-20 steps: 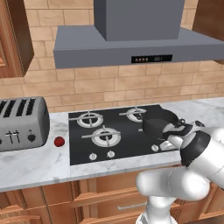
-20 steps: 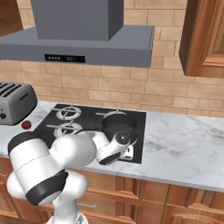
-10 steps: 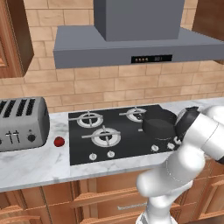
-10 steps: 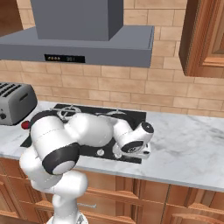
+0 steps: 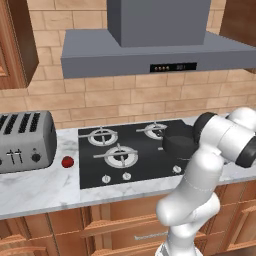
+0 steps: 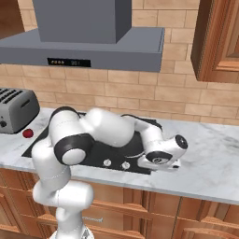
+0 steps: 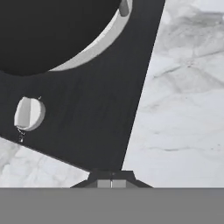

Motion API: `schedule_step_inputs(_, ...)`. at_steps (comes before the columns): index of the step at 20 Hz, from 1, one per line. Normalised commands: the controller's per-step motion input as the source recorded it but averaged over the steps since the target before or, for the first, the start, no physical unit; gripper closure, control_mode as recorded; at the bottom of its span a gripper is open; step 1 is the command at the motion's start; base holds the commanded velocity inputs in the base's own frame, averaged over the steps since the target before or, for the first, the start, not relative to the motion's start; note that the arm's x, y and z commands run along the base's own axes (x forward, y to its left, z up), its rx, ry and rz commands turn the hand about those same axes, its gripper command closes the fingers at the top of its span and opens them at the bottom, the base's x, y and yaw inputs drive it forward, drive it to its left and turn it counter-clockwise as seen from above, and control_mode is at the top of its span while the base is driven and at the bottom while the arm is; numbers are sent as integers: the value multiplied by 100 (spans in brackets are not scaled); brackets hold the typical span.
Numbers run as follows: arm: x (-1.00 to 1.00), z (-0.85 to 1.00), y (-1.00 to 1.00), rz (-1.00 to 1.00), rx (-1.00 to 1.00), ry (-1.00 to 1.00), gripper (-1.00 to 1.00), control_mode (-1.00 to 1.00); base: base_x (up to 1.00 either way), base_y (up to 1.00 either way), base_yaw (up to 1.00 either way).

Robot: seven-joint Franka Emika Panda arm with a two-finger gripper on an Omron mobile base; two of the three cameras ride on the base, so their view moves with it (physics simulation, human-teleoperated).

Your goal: Turn on the burner for the pot on the stove. Wait thirty seconds for the pot to heat up. Then add the tomato to the pot.

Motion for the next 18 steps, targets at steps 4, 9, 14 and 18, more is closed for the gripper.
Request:
schedule_step_inputs(4,-44,42,1,0,0,-11,100,-100,0,0,0)
schedule_step_inputs(9,-17,94,10,0,0,-3,100,-100,0,0,0)
schedule_step_inputs(14,-53,97,83,0,-1,2,100,-100,0,0,0)
schedule_step_inputs(18,-68,55,100,-5,-8,4,100,-100,0,0,0)
